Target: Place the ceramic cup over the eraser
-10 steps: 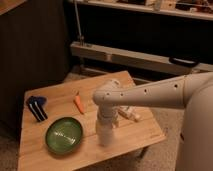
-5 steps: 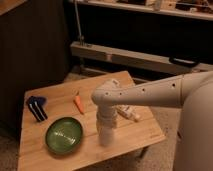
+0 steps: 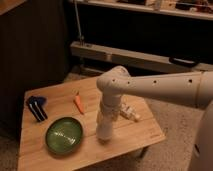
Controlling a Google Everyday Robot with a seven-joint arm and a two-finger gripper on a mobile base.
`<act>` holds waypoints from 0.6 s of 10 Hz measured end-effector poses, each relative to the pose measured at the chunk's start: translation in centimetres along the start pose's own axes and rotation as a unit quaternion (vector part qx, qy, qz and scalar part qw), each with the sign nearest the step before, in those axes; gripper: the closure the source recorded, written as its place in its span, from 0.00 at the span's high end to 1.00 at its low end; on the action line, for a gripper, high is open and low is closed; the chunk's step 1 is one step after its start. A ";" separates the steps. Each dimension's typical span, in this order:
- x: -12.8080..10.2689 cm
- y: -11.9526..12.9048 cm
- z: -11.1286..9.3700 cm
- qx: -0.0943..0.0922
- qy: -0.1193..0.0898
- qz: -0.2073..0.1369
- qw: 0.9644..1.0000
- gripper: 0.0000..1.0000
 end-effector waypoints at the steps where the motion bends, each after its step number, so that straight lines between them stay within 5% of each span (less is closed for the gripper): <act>1: -0.8 -0.6 -3.1 0.006 -0.006 0.004 1.000 0.00; 6: -5.9 1.3 -15.1 0.041 -0.027 -0.019 0.999 0.00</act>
